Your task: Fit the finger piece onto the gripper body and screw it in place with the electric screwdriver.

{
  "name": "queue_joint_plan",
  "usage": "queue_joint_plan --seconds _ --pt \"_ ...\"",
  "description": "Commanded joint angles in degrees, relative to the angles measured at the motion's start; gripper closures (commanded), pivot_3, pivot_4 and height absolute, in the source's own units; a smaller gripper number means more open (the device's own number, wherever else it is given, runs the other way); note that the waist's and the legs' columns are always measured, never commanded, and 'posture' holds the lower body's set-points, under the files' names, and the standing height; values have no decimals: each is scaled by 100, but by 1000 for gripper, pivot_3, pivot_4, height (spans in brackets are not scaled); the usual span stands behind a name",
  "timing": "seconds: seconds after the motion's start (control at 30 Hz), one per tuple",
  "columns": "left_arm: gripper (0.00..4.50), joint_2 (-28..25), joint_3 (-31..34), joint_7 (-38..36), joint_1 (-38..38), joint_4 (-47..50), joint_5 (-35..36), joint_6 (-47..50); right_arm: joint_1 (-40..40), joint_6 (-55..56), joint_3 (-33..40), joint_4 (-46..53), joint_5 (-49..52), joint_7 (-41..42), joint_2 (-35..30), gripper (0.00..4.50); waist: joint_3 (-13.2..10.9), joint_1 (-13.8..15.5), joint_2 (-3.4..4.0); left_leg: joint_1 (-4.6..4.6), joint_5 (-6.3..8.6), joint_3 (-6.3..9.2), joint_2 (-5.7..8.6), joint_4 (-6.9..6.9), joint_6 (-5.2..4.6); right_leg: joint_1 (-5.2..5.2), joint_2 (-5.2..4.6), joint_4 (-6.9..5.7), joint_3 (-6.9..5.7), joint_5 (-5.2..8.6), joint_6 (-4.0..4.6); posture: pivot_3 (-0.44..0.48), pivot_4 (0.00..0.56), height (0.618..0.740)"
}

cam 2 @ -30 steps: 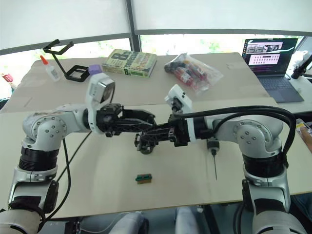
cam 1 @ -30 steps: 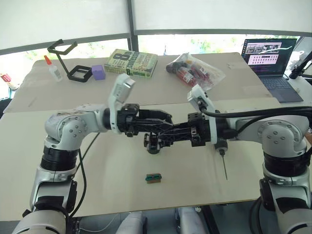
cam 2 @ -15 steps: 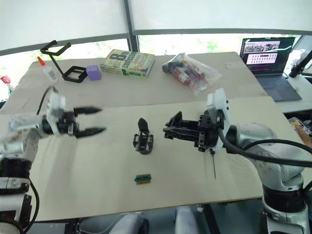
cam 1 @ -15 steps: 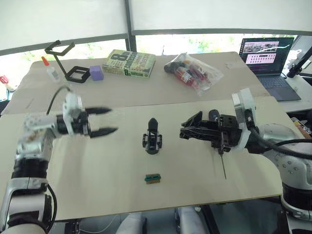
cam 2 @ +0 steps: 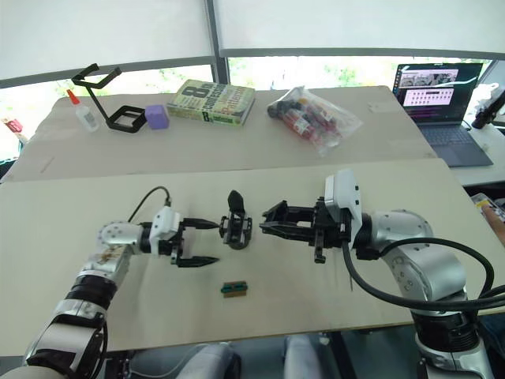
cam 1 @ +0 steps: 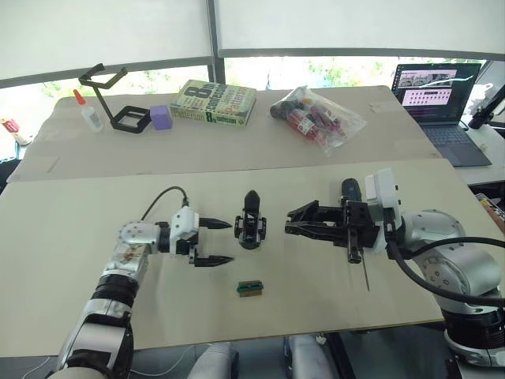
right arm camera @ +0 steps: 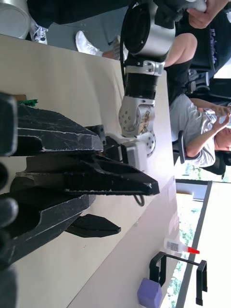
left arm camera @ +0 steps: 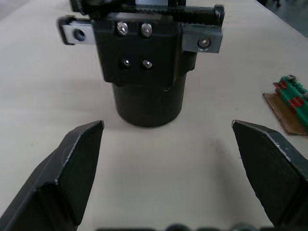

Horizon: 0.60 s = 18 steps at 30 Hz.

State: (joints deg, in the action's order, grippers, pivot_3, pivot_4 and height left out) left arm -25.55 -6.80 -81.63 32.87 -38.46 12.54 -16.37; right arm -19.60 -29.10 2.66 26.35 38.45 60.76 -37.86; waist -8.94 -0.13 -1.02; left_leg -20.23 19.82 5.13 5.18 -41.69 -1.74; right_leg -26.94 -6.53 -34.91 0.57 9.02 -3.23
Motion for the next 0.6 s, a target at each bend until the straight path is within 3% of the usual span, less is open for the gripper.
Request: queue_joint_plan --seconds 0.03,0.43,0.53,0.6 --pt "0 270 -64 308 373 -357 -214 -112 -96 79 30 119 73 58 -86 4059 0 4 0 0 0 0 0 -1 0 1 0 0 0 0 0 0 150 740" --pt "0 816 -229 168 912 -1189 -505 -542 60 -165 85 576 205 -271 -218 4059 1 25 0 3 1 -2 0 -5 -3 6 -1 0 2 -1 -2 0 150 740" --pt "799 852 -261 137 956 -1289 -565 -611 27 -216 91 608 247 -343 -252 4059 1 50 -1 4 2 -2 0 -6 -4 8 0 -1 2 -1 -2 0 150 740" --pt "1746 854 -277 135 944 -1313 -607 -652 10 -228 86 624 267 -382 -267 4059 1 56 -1 3 3 -2 0 -6 -5 9 0 -2 1 -2 -3 0 150 740"
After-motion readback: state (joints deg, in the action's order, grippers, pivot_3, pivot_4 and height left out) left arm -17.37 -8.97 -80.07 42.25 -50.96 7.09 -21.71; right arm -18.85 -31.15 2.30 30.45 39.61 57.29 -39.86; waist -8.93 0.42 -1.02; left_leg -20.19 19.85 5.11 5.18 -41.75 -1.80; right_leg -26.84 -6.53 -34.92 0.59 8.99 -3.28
